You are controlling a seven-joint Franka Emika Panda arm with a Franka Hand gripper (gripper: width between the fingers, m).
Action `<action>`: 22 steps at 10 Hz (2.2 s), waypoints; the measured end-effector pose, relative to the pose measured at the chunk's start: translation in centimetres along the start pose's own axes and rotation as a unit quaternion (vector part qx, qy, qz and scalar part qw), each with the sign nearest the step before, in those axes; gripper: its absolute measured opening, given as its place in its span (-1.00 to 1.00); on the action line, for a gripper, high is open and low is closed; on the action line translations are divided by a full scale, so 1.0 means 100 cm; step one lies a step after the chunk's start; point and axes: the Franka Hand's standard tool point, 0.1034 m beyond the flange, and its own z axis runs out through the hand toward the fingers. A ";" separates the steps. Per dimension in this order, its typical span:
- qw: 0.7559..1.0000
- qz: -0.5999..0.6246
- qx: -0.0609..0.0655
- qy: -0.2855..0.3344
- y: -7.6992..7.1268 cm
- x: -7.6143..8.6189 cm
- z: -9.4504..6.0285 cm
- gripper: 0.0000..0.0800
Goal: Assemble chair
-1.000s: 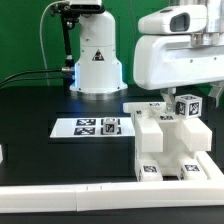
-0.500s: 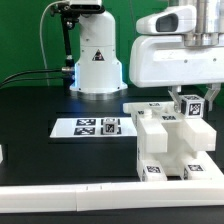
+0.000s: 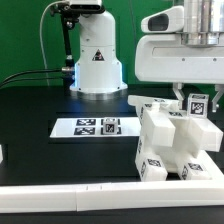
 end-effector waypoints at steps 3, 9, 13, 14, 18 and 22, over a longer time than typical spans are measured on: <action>0.994 0.107 0.003 -0.006 0.002 0.002 0.000 -0.30; 0.928 0.370 -0.003 -0.047 0.016 0.010 0.002 -0.30; 0.930 0.365 0.001 -0.043 0.015 0.010 0.003 -0.30; 0.938 0.343 0.001 -0.043 0.014 0.010 0.002 0.16; 0.998 0.047 0.010 -0.051 0.008 0.003 0.000 0.61; 0.994 -0.091 0.016 -0.049 0.009 0.002 0.001 0.62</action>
Offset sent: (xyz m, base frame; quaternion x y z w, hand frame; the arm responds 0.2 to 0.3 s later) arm 0.0000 0.0000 0.0000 0.0000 0.0000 0.1938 0.9810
